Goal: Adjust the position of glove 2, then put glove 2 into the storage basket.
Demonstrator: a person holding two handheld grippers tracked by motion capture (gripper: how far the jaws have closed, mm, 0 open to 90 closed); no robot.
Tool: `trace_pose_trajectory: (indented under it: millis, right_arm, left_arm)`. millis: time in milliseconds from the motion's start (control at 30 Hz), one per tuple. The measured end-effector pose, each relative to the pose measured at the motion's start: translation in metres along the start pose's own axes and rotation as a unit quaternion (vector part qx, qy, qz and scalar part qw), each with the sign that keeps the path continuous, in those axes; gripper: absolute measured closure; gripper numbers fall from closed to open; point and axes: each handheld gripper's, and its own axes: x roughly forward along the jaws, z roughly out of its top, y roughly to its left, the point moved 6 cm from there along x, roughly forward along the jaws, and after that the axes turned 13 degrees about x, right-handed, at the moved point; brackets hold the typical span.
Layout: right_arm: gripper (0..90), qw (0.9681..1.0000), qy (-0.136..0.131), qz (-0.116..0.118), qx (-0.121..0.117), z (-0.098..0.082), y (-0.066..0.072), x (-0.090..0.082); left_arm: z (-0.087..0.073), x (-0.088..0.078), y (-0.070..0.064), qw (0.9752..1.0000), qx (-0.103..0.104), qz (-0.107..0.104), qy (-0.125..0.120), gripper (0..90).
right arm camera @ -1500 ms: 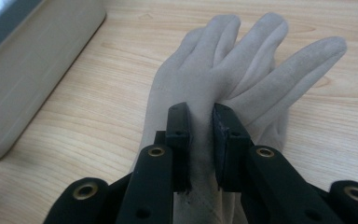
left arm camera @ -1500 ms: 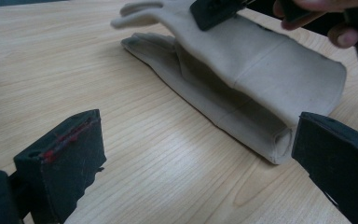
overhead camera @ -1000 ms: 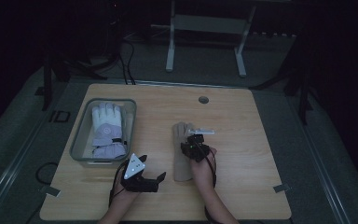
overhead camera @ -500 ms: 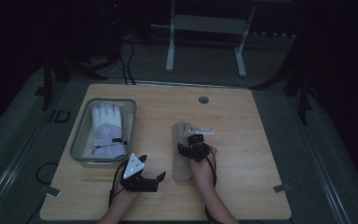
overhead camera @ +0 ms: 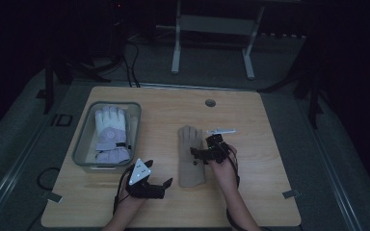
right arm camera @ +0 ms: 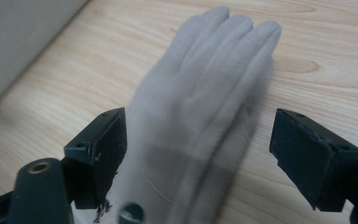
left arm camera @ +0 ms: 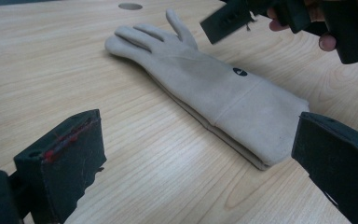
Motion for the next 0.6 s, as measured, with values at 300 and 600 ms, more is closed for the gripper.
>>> trace_pose_trajectory:
  millis: [300, 600]
  right_arm:
    - [10.1, 0.9993, 0.005, 0.037, -0.003, 0.002, -0.01, -0.013]
    - [57.6, 0.9996, 0.005, 0.027, -0.008, 0.011, -0.021, -0.014]
  left_arm:
    - [0.002, 0.002, -0.005, 0.9999, -0.002, -0.01, 0.002, 4.3]
    - [0.012, 0.009, -0.012, 0.9987, -0.009, -0.015, 0.047, 6.0]
